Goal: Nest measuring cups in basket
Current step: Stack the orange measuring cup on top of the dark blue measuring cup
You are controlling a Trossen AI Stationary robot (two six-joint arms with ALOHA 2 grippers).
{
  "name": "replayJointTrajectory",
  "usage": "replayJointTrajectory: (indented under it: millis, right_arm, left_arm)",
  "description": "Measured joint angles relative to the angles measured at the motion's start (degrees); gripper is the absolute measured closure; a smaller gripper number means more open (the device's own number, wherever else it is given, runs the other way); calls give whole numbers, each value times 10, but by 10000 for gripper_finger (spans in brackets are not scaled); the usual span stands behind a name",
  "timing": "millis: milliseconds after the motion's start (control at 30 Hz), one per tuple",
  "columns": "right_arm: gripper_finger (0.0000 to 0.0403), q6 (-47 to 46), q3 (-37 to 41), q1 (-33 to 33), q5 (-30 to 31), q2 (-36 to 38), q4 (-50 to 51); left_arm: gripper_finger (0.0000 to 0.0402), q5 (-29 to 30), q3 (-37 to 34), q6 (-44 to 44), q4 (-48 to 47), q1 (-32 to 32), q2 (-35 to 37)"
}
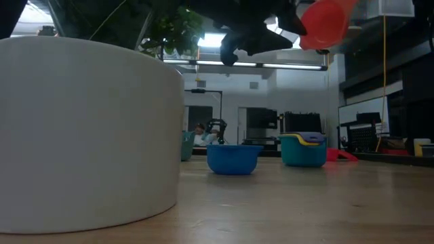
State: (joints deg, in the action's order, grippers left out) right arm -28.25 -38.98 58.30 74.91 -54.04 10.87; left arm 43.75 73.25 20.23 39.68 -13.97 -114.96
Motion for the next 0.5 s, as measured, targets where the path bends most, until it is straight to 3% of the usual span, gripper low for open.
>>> replayJointTrajectory:
  millis: [167, 500]
  right_arm:
    - [390, -6, 0, 0, 0, 0, 0]
    - [390, -17, 0, 0, -31, -2, -11]
  left_arm:
    - [266, -38, 0, 2, 0, 10, 0]
    - [266, -43, 0, 2, 8, 20, 0]
